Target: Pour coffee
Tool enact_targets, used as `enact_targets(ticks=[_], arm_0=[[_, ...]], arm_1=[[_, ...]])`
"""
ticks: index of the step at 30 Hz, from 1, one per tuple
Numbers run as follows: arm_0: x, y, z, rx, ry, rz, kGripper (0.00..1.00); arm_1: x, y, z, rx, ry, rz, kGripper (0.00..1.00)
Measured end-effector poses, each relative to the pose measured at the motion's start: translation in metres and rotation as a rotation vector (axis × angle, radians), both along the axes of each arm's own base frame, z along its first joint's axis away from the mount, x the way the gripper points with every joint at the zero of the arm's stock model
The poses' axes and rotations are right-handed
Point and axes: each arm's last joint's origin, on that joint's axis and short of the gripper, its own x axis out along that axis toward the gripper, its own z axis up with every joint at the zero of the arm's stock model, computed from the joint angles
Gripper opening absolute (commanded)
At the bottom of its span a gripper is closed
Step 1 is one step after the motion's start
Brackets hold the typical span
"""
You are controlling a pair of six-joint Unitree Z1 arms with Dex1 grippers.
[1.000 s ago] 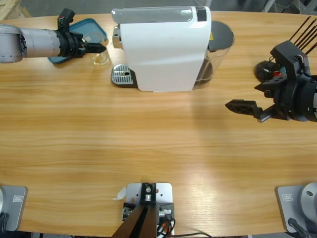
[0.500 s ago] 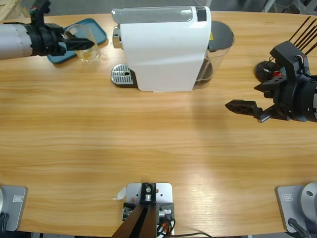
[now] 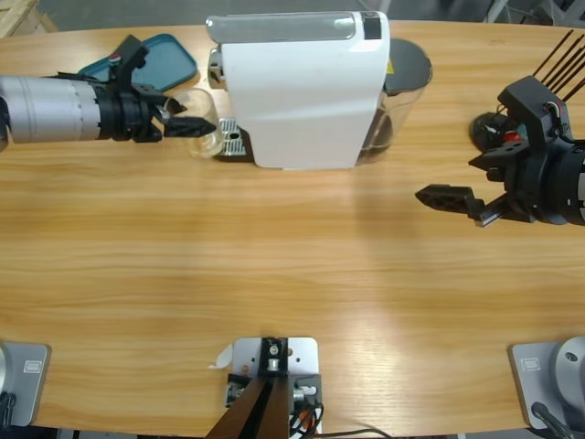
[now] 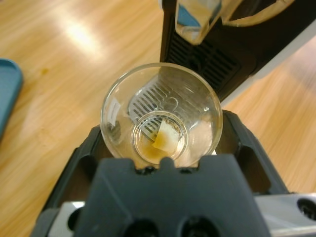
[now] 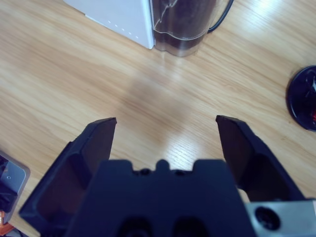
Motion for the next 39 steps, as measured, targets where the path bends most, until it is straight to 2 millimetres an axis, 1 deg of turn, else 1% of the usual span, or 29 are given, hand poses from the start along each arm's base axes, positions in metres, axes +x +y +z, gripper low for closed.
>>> enact_targets(ticks=[4,9,12,17,18,19,20,21,30,31,32,33,34,35,39], arm_0=[[0.001,-0.009,-0.006,-0.002,0.005,-0.028,0.181],[0.008,-0.021,-0.005,-0.012,-0.008,-0.051,0.181],[0.011,-0.023,-0.005,-0.013,-0.010,-0.052,0.182],[0.014,-0.025,-0.007,-0.012,-0.008,-0.052,0.211],[0.014,-0.025,-0.007,-0.012,-0.008,-0.052,0.225],[0.014,-0.025,-0.007,-0.011,-0.008,-0.051,0.292],[0.014,-0.025,-0.007,-0.011,-0.007,-0.051,0.300],[0.014,-0.025,-0.007,-0.011,-0.008,-0.051,0.333],[0.021,-0.027,-0.011,0.002,-0.024,-0.042,0.336],[0.021,-0.027,-0.011,0.002,-0.024,-0.042,0.443],[0.021,-0.027,-0.011,0.002,-0.024,-0.042,0.711],[0.021,-0.027,-0.011,0.002,-0.024,-0.042,0.863],[0.021,-0.027,-0.011,0.002,-0.024,-0.042,0.956],[0.021,-0.027,-0.011,0.002,-0.024,-0.042,0.986],[0.021,-0.027,-0.012,0.006,-0.024,-0.044,0.991]], arm_1=[[0.000,0.000,0.000,0.001,0.003,0.002,0.894],[0.000,0.000,-0.001,0.002,0.006,0.004,0.890],[0.000,0.000,-0.001,0.002,0.006,0.004,0.890],[0.000,0.000,-0.001,0.002,0.006,0.004,0.890],[0.000,0.000,-0.001,0.002,0.006,0.004,0.890],[0.000,0.000,-0.001,0.002,0.006,0.004,0.890],[0.000,0.000,-0.001,0.002,0.006,0.004,0.890],[0.000,0.000,-0.001,0.002,0.006,0.004,0.890],[-0.001,0.000,-0.001,0.002,0.009,0.014,0.890],[-0.001,0.000,-0.001,0.003,0.010,0.015,0.890],[-0.001,0.000,-0.001,0.004,0.011,0.016,0.893],[-0.001,0.000,-0.001,0.005,0.011,0.017,0.895],[-0.001,0.000,-0.001,0.005,0.012,0.017,0.897],[-0.001,0.000,-0.001,0.005,0.012,0.017,0.899],[-0.001,0.000,-0.001,0.005,0.012,0.017,0.899]])
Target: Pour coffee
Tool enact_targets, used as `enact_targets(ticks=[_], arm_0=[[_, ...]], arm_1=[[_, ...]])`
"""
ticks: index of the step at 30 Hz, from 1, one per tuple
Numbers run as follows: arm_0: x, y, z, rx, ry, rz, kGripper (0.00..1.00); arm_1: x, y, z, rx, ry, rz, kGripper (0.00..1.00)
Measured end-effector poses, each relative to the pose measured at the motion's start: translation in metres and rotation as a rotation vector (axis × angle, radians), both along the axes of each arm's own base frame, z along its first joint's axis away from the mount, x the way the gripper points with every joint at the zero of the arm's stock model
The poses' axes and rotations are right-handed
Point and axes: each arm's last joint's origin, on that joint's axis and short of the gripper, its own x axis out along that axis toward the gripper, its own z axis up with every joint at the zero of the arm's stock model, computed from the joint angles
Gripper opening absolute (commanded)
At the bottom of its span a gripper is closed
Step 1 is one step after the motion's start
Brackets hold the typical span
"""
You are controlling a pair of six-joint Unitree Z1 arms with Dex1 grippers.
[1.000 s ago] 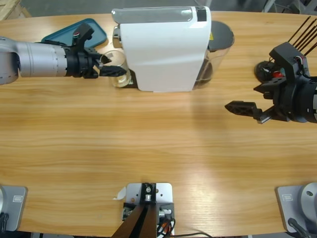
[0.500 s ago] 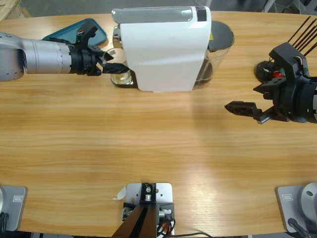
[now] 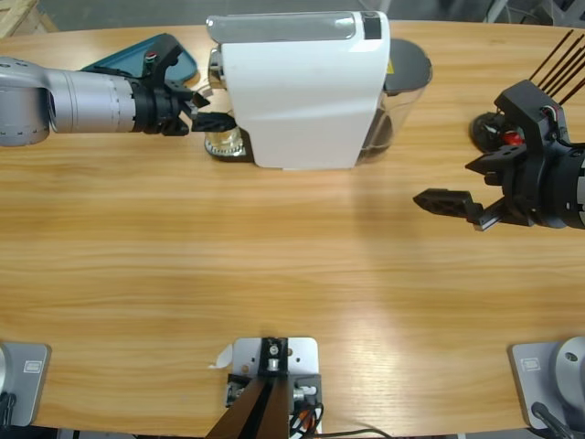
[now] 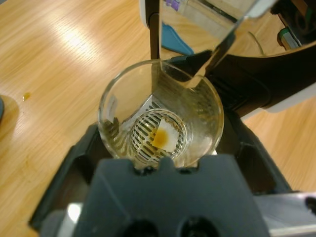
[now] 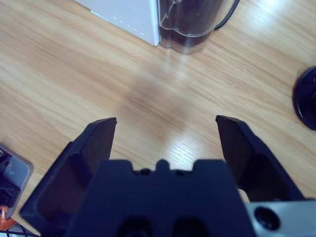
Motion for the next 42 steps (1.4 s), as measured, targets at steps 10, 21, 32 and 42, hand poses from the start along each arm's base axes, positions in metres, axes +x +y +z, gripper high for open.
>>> enact_targets(ticks=[10,21,32,42], arm_0=[[0.001,0.001,-0.012,0.024,0.029,-0.003,0.991],[-0.040,0.023,-0.003,0.049,0.068,-0.008,0.991],[-0.151,0.084,0.115,0.084,0.189,-0.025,0.981],[-0.171,0.099,0.120,0.096,0.223,0.043,0.884]], arm_1=[[0.000,0.000,0.000,0.001,0.002,0.001,0.895],[-0.001,0.000,0.000,0.006,0.007,0.008,0.900],[0.018,-0.003,0.043,-0.003,-0.034,0.089,0.103],[0.074,0.015,0.131,-0.001,0.026,0.217,0.000]])
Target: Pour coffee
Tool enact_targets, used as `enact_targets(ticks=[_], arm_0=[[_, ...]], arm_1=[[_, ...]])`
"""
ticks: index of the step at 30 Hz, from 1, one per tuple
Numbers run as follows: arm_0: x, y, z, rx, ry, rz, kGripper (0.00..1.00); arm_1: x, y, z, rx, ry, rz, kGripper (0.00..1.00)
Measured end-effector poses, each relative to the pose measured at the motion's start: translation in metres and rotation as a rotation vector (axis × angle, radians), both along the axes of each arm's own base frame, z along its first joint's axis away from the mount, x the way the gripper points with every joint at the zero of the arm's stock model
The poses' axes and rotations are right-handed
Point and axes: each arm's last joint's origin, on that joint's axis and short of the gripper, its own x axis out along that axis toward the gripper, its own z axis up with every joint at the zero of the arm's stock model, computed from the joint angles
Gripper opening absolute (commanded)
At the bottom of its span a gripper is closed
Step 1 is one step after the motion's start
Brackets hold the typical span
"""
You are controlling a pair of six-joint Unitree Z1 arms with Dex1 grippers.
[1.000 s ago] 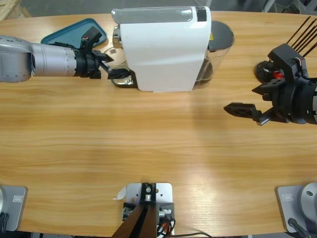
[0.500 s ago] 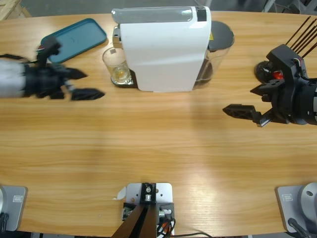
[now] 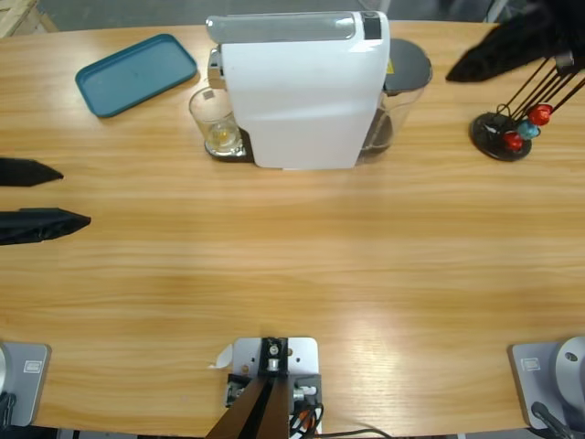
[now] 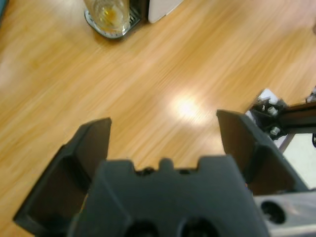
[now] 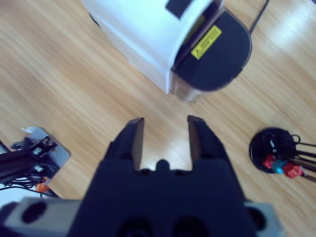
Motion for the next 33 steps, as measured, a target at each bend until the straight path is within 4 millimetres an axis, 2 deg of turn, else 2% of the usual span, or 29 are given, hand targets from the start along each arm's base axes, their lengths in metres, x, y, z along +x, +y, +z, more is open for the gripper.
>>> enact_targets(ticks=[8,13,16,22,26,33], arm_0=[[-0.002,0.002,-0.011,0.023,0.025,0.047,0.881],[-0.010,0.008,-0.012,-0.017,-0.034,0.047,0.885],[-0.014,0.010,-0.013,-0.027,-0.052,0.049,0.885],[-0.025,0.019,-0.010,-0.056,-0.120,0.063,0.881],[-0.027,0.020,-0.009,-0.059,-0.134,0.068,0.881],[-0.026,0.020,-0.013,-0.064,-0.140,0.069,0.881]], arm_1=[[0.040,0.009,0.012,0.025,0.011,-0.029,0.000],[0.063,0.007,0.026,0.045,-0.022,-0.075,0.000],[0.077,0.012,0.030,0.052,-0.034,-0.082,0.000],[0.111,0.029,0.023,0.045,-0.007,-0.084,0.000],[0.120,0.034,0.013,0.031,0.021,-0.084,0.000],[0.117,0.040,0.013,0.031,0.025,-0.065,0.000]])
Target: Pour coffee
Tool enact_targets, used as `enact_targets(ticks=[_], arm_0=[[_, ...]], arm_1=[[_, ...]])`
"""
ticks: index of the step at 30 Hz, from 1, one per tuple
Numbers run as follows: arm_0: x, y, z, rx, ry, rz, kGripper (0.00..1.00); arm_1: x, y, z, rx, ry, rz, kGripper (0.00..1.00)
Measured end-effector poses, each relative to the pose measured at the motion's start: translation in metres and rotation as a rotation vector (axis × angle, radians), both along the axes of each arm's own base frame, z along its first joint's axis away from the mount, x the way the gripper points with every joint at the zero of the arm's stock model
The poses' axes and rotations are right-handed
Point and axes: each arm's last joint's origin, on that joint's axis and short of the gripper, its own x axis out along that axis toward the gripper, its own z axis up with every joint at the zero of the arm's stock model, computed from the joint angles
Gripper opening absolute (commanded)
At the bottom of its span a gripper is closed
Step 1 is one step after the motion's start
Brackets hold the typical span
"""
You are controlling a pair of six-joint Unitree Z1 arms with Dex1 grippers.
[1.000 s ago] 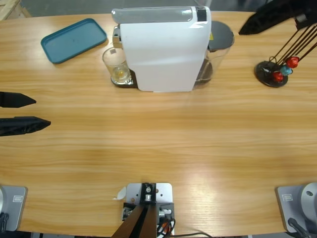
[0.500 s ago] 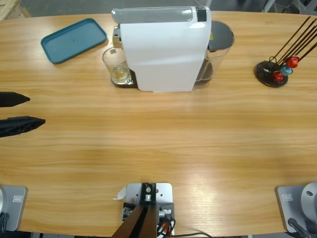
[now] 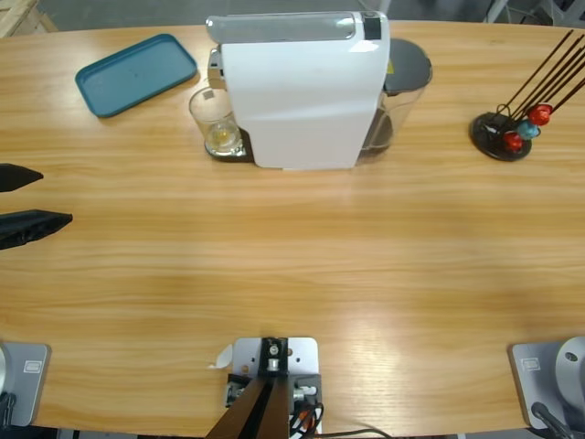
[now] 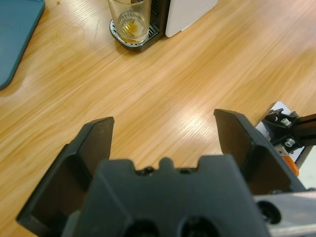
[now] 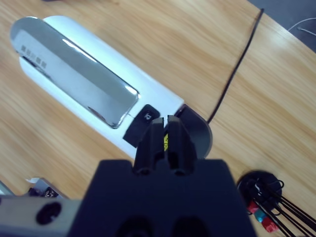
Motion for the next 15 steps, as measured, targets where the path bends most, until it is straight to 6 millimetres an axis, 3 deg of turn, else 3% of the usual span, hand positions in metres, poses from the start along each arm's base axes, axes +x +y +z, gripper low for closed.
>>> enact_targets(ticks=[7,15], arm_0=[[0.000,0.000,0.000,-0.002,-0.004,0.000,0.881],[0.000,0.000,0.000,-0.002,-0.004,0.000,0.881]], arm_1=[[-0.011,0.021,-0.008,-0.012,0.025,0.059,0.000],[-0.015,0.020,-0.025,-0.033,0.065,0.058,0.000]])
